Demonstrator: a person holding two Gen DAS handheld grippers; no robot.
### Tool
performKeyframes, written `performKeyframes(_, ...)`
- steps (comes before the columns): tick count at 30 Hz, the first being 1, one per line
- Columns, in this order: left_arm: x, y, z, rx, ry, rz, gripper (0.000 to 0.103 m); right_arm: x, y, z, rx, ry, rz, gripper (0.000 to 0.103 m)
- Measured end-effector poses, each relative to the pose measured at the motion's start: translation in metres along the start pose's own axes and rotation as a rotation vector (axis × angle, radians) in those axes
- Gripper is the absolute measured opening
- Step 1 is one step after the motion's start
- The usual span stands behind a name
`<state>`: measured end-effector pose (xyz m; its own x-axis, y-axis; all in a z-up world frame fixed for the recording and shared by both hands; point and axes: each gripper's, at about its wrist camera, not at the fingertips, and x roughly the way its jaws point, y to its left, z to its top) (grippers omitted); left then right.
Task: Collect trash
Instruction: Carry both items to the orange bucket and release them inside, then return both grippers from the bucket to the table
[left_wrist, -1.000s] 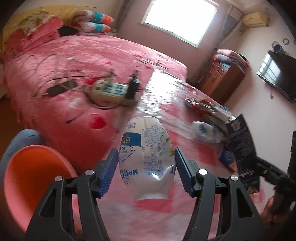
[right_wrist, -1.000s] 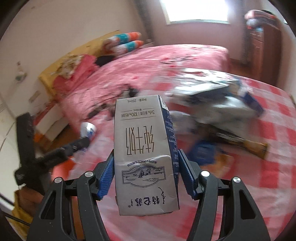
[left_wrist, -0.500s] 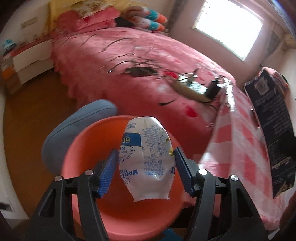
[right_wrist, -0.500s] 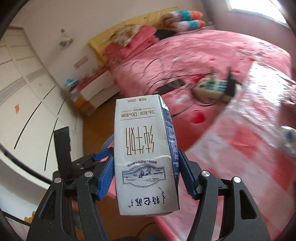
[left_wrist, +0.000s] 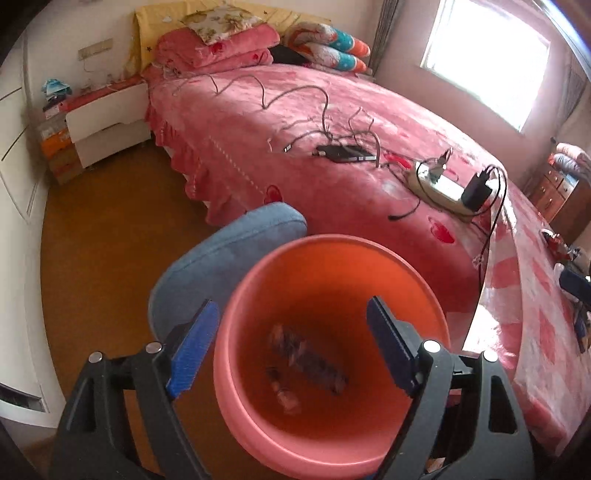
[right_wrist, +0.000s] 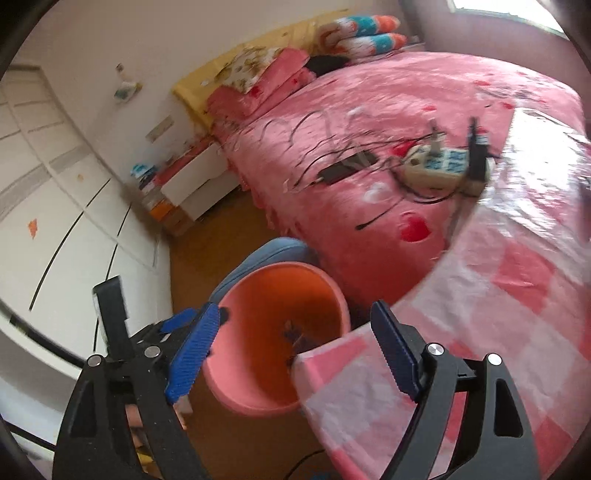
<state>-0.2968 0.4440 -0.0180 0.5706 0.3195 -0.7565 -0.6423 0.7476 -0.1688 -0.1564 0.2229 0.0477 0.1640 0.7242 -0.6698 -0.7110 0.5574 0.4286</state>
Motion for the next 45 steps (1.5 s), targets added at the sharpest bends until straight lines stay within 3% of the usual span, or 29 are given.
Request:
performKeyframes(8, -0.022, -0.021, 0.002, 0.032, -0.114, -0.032, 0.088, -0.039, -0.036, -0.015, 0.057, -0.098, -0.052, 0.083)
performKeyframes(16, -0.043, -0.076, -0.003, 0.14, -0.17, -0.144, 0.088, -0.068, -0.063, -0.042, 0.058, -0.157, -0.119, 0.084)
performKeyframes(18, -0.045, -0.089, -0.005, 0.168, -0.164, -0.168, 0.088, -0.077, -0.071, -0.047, 0.07, -0.175, -0.123, 0.09)
performKeyframes(22, -0.045, -0.117, -0.007, 0.191, -0.134, -0.213, 0.088, -0.096, -0.087, -0.054, 0.094, -0.216, -0.137, 0.093)
performKeyframes(28, -0.037, -0.15, -0.013, 0.244, -0.029, -0.193, 0.088, -0.117, -0.109, -0.06, 0.129, -0.266, -0.162, 0.093)
performKeyframes(34, -0.035, -0.182, -0.021, 0.314, 0.028, -0.185, 0.088, -0.134, -0.126, -0.066, 0.146, -0.295, -0.186, 0.093)
performKeyframes(45, -0.047, -0.241, -0.033, 0.448, 0.02, -0.211, 0.088, -0.168, -0.159, -0.074, 0.205, -0.346, -0.204, 0.093)
